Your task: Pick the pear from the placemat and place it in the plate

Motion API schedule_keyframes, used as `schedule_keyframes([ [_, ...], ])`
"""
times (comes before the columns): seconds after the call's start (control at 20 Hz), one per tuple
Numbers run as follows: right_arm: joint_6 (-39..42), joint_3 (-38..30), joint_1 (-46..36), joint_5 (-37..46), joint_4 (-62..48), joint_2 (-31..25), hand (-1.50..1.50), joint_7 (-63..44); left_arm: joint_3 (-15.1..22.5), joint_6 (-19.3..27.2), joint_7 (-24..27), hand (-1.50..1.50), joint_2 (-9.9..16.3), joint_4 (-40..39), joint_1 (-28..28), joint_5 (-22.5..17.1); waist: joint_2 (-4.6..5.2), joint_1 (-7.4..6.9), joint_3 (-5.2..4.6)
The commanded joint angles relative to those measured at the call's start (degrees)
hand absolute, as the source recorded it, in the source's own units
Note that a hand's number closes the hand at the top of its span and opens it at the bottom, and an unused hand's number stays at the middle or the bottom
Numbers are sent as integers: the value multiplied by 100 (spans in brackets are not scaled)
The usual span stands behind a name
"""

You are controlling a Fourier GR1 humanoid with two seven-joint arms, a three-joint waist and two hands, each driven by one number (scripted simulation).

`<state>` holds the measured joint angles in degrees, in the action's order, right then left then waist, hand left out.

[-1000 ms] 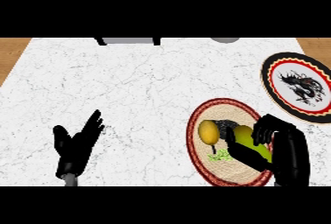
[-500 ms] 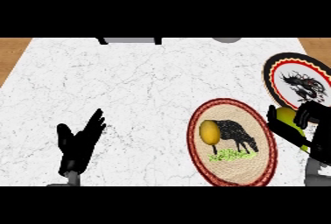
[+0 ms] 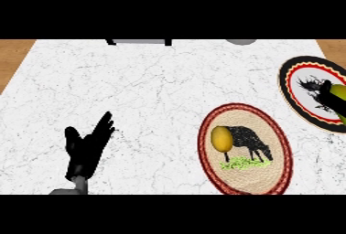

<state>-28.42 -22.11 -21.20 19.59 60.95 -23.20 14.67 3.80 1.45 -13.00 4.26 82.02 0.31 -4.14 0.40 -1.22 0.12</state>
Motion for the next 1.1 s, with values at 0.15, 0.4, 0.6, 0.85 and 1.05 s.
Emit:
schedule_keyframes([
  [0.15,218,-783,-1191,-471,-2680,-829,150,1562,-143,-243,-85,0,157,-60,-178,-164,56,-131,13],
  [0.4,381,-1064,-1656,-534,-3758,-1390,150,2109,160,162,-41,0,-274,-6,-146,119,77,-175,19],
  [0.6,484,-197,-1637,459,-4437,-1552,-150,798,66,12,-13,0,-123,-194,-386,86,176,-361,19],
  [0.85,1159,-233,-1851,370,-4812,-1506,-150,1114,138,-144,6,0,-83,-81,-251,38,179,-436,46],
  [1.05,1600,-595,-2045,-17,-4817,-1580,-150,1586,40,-147,51,0,-17,-168,-283,29,183,-391,54],
])
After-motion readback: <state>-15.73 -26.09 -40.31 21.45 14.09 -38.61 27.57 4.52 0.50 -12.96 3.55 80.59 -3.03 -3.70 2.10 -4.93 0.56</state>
